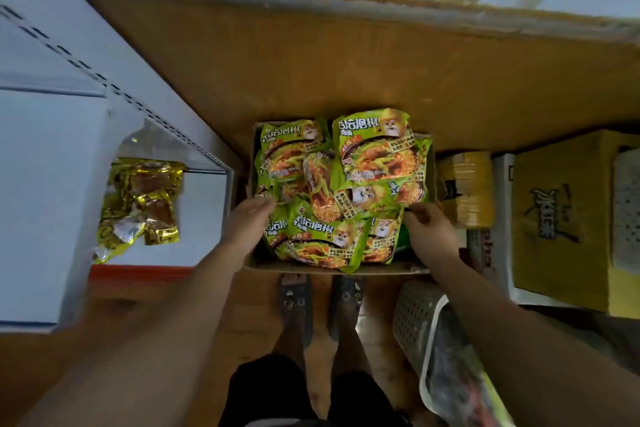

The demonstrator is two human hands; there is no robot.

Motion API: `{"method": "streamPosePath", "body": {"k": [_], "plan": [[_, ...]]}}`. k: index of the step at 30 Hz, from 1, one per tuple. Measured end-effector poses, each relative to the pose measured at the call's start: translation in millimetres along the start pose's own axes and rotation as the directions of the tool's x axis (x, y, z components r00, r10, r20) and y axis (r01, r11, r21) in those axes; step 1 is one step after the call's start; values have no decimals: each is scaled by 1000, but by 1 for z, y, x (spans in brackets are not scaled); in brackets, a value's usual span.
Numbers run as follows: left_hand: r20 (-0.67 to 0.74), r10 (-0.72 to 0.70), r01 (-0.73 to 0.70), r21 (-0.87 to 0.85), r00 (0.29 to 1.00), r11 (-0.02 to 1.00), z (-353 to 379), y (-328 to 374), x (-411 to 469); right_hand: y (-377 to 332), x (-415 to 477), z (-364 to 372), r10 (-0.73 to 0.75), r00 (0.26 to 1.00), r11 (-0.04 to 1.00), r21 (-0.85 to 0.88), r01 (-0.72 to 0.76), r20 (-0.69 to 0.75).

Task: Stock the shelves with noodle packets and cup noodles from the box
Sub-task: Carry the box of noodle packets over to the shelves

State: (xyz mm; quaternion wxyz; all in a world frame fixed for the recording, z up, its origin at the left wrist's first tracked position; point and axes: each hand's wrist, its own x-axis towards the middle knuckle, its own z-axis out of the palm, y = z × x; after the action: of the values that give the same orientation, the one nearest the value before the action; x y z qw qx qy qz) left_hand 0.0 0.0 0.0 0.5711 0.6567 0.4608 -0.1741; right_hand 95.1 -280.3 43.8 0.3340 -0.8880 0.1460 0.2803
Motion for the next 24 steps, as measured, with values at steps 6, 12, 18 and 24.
{"method": "streamPosePath", "body": {"k": [6,12,18,24], "plan": [[-86,196,-186,112,977,976,16,-9,33,30,42,11,-73,971,995,52,88,-229],[-352,255,-260,34,901,965,32,-29,46,45,69,21,22,961,975,219,40,-275],[-139,131,-158,-204,982,966,32,-29,55,63,82,23,87,993,932,358,-54,-76],[12,190,-190,-11,982,982,20,-36,71,71,86,21,131,991,884,449,-129,25]]}}
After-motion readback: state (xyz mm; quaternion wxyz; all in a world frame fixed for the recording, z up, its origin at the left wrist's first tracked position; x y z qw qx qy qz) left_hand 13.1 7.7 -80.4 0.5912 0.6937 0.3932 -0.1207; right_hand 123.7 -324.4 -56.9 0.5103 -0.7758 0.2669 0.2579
